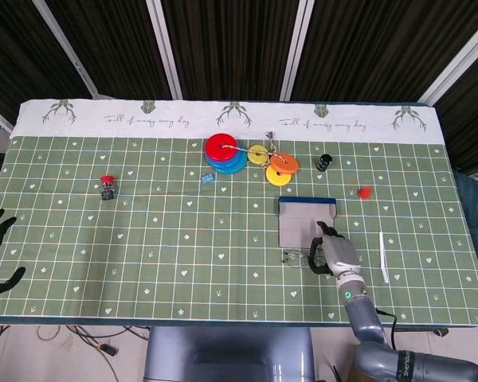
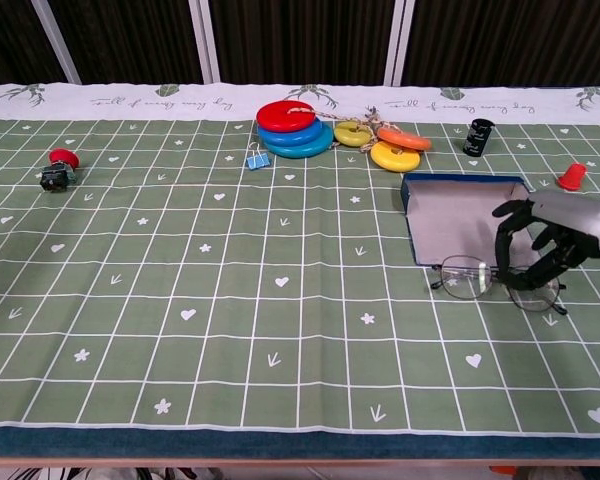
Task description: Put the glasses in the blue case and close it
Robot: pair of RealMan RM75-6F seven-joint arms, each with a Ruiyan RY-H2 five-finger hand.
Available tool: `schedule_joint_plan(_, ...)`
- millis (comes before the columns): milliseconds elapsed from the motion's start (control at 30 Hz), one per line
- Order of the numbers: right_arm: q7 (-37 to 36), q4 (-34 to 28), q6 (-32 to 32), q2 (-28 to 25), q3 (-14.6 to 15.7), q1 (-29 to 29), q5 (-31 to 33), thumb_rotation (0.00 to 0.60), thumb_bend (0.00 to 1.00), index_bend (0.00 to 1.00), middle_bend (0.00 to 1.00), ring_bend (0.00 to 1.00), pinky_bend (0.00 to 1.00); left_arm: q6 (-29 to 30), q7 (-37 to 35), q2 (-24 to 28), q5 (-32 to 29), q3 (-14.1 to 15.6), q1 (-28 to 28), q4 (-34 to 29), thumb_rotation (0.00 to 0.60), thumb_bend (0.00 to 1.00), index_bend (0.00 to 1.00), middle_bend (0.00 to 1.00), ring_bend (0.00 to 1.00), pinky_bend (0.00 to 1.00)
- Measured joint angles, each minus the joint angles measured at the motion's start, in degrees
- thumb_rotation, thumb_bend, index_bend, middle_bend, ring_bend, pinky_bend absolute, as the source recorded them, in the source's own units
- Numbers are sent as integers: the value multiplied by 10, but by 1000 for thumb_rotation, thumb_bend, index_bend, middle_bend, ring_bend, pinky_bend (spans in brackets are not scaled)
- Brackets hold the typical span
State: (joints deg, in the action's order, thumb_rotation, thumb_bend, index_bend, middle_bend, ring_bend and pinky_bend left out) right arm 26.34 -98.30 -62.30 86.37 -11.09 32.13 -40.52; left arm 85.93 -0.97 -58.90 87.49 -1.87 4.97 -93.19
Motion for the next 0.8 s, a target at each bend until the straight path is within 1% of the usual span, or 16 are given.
schedule_joint_plan(167,-5,3,11,-20,-12,12,-27,600,549,647,53,88,202,1,0,0,-1,-1,0,-1,600,235,99,0,0,0)
schedule_joint_plan(300,-15,21,36,-37,-18,23,-50,600,551,655,51,81,189,1,2,0,-1,-1,-1,-1,600,235,99,0,0,0)
schedule_joint_plan(467,-24,64,65,-45,-21,42,-76,600,551,660,44,69,180,1,3,0,-2,-1,-1,-1,600,235,100,0,0,0)
schedule_joint_plan(600,-45,101,92,-43,-27,57,-90,600,551,675,41,68,179,3,4,0,-3,-2,-1,-1,600,236,103,0,0,0)
schedule_joint_plan(800,-83,180,121,-29,-34,79,-131,600,551,682,32,64,179,5,1,1,-7,-5,-2,-1,600,235,103,0,0,0)
